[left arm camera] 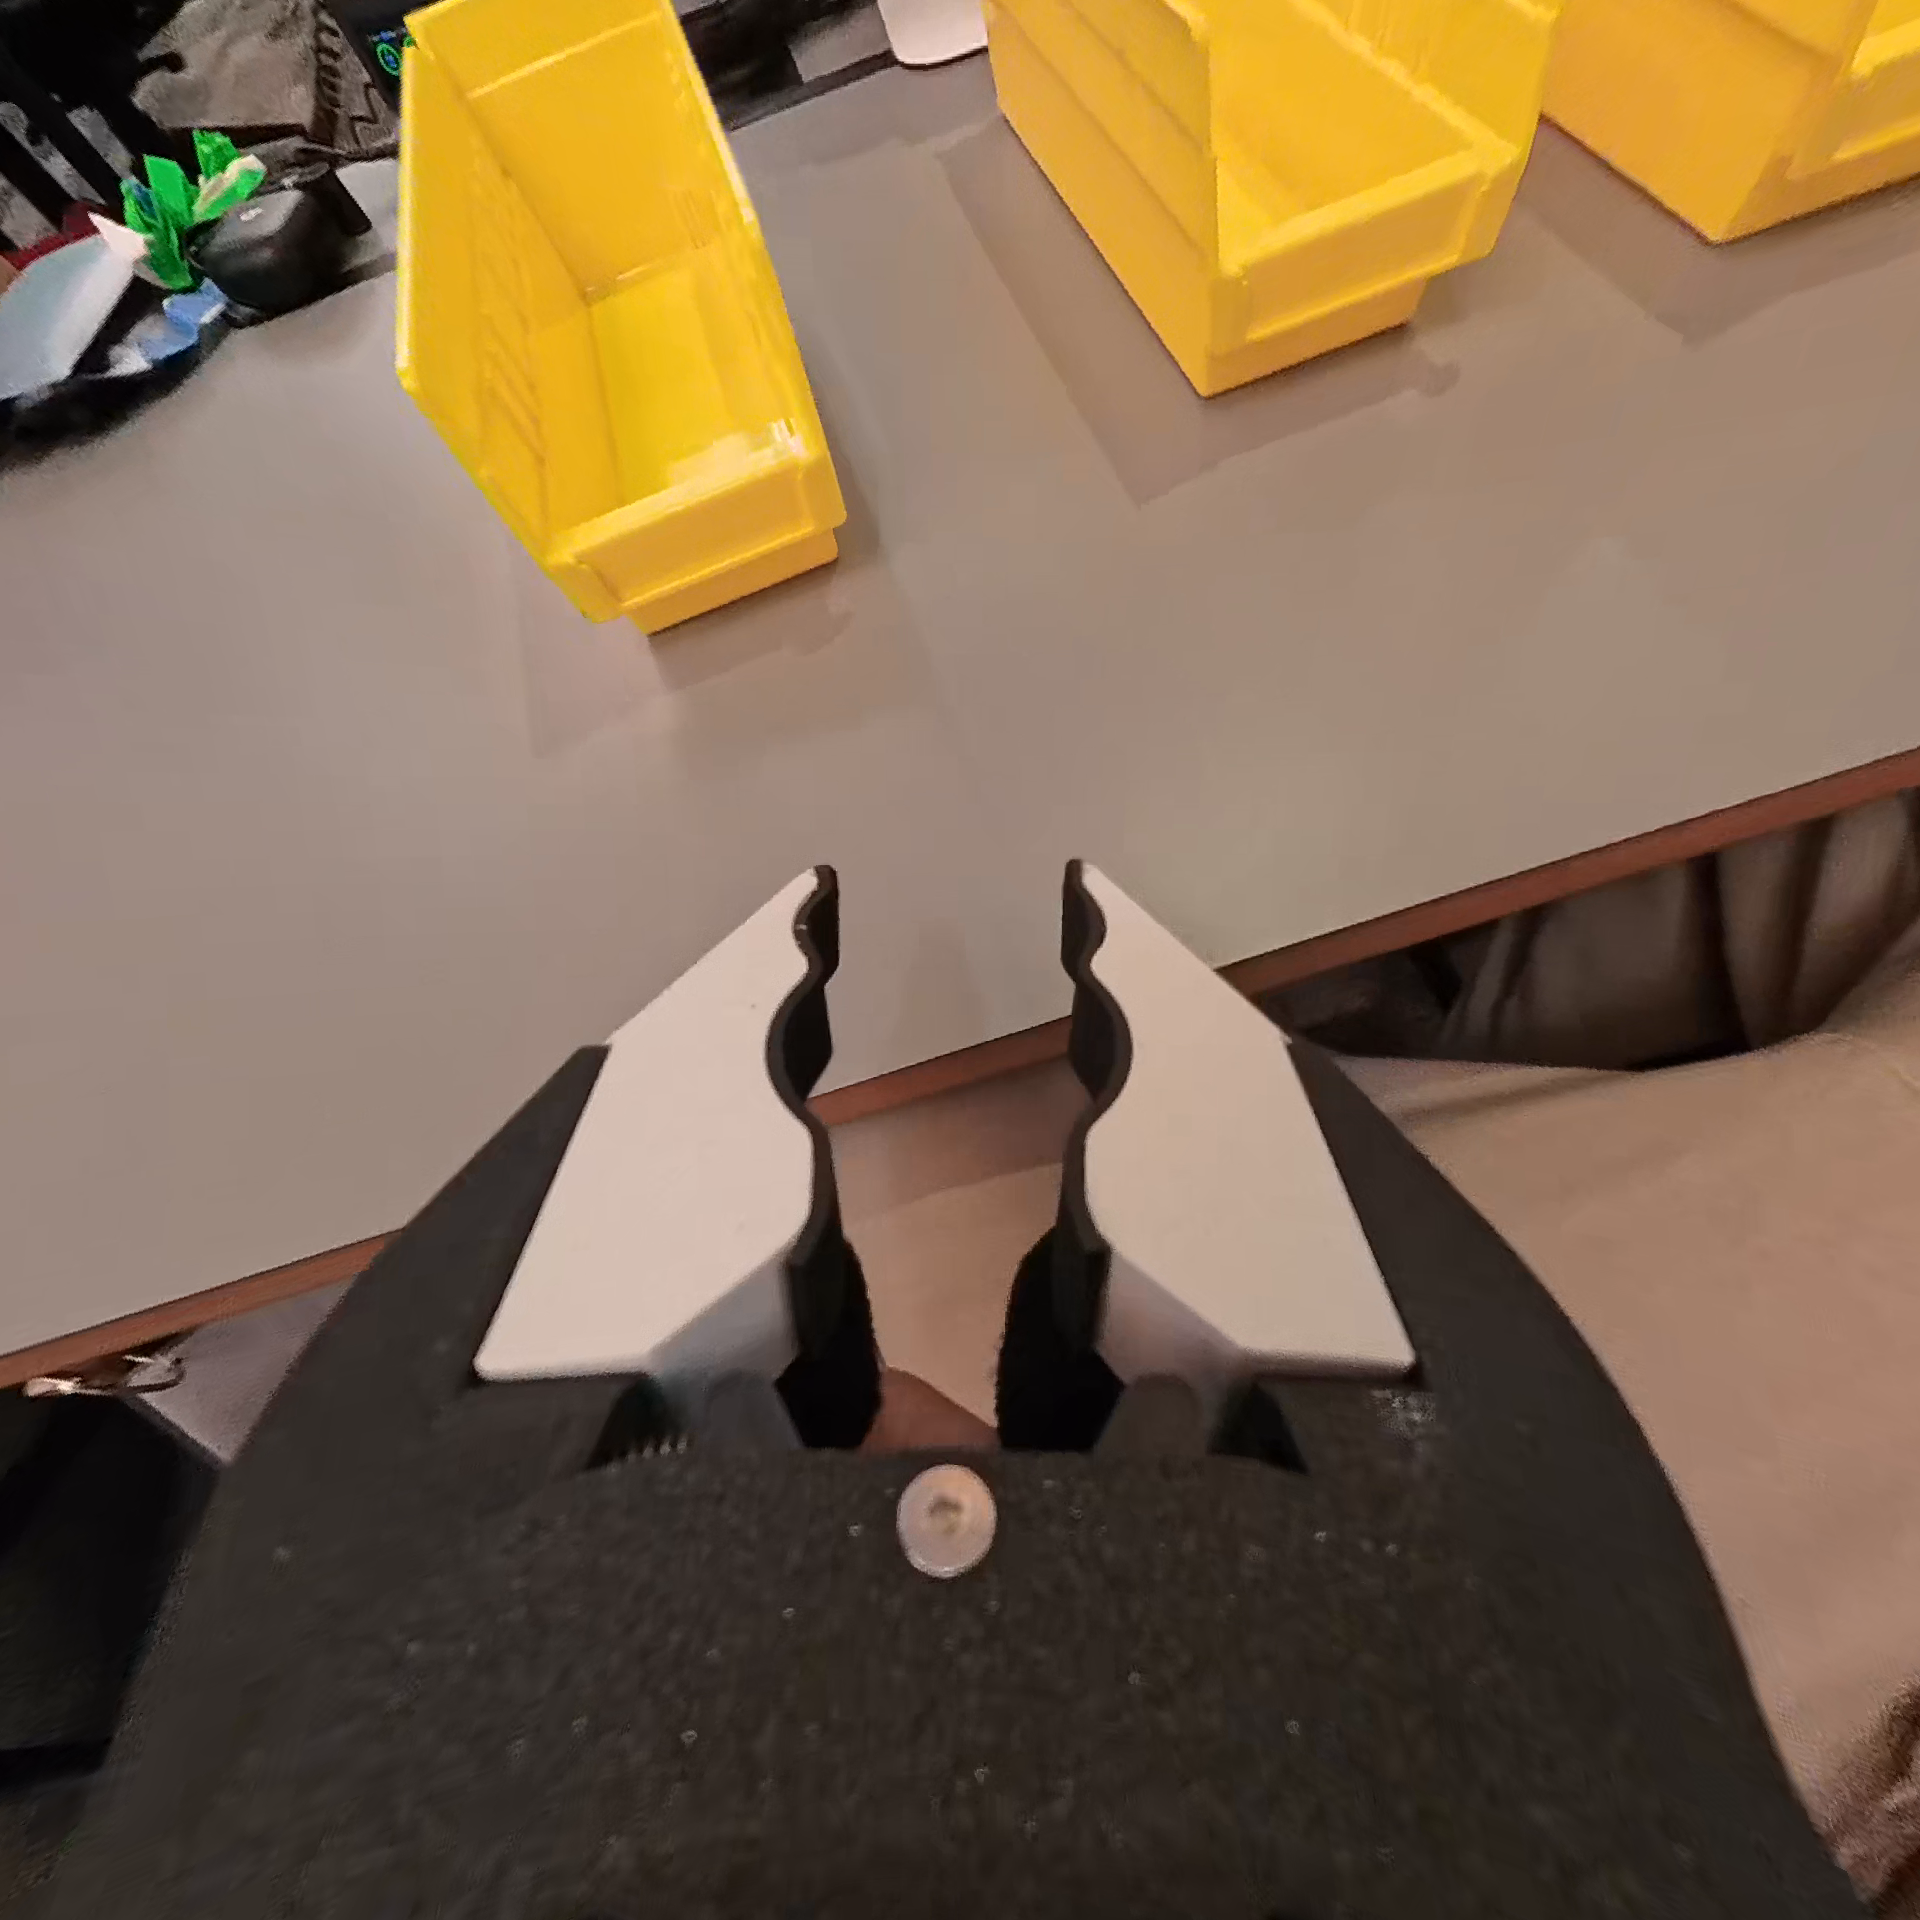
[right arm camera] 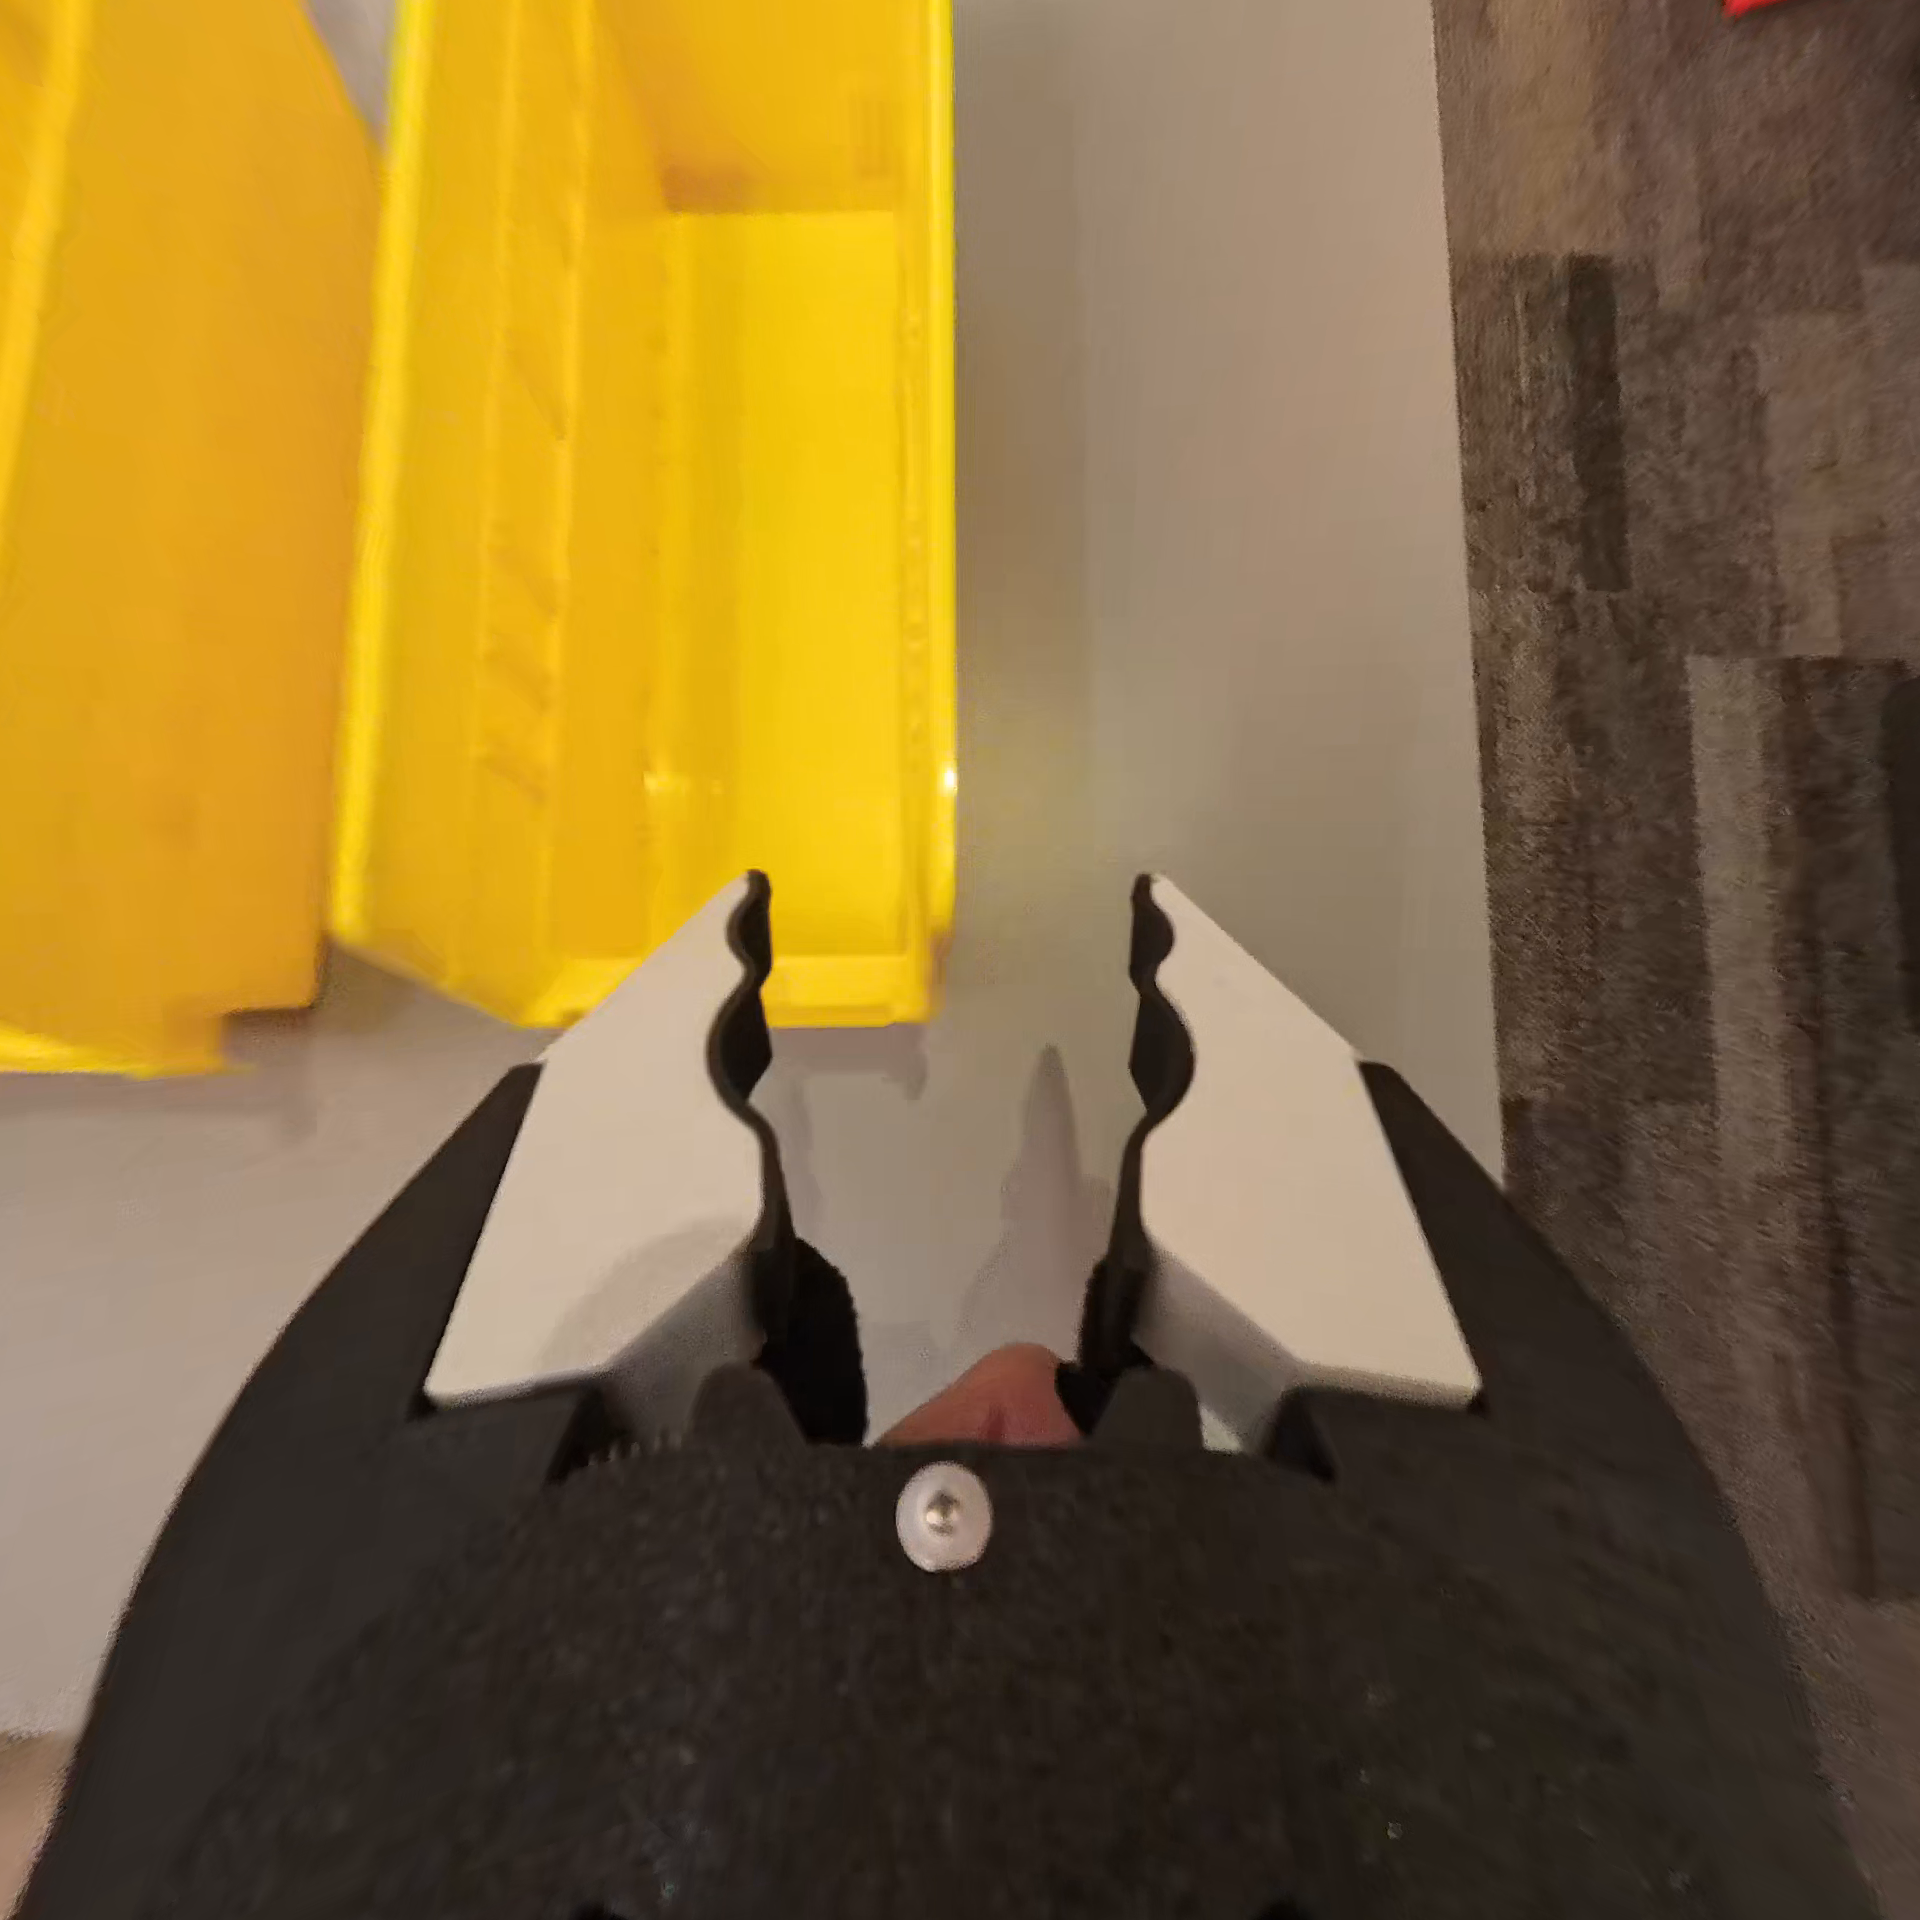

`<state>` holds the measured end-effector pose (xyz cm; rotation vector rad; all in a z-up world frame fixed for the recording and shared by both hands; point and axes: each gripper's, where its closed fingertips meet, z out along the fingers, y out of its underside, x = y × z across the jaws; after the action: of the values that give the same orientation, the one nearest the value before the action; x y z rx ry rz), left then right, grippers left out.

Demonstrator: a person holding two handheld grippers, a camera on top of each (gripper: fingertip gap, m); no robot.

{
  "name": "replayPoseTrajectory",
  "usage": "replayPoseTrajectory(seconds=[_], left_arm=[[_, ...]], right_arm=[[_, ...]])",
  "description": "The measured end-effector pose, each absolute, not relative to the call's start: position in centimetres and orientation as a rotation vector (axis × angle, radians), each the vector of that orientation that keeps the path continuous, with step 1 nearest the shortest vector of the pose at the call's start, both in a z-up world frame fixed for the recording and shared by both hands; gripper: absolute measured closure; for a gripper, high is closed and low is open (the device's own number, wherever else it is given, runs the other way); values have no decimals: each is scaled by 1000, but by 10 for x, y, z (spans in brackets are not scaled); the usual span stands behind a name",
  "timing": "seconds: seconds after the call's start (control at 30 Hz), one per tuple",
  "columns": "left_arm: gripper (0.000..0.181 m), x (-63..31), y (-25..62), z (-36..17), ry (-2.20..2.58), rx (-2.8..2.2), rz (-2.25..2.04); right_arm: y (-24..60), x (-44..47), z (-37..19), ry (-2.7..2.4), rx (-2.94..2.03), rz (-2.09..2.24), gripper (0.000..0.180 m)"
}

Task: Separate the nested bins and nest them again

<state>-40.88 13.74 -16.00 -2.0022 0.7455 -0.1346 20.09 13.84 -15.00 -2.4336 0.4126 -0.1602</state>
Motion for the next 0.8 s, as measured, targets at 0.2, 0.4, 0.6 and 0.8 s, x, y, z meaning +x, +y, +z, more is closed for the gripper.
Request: replayPoseTrajectory(seconds=[0.2,0.4,0.6,0.8], left_arm=[[141,-411,134,-163,779,-1993,-92],[142,-413,129,-165,788,-2001,-107],[145,-407,125,-163,817,-1979,-102],[145,-403,125,-162,818,-1978,-111]], right_arm=[[164,207,-196,464,-2588,-46,176],[170,203,-185,585,-2559,43,178],[167,209,-171,676,-2424,94,178],[167,209,-132,653,-2310,50,178]])
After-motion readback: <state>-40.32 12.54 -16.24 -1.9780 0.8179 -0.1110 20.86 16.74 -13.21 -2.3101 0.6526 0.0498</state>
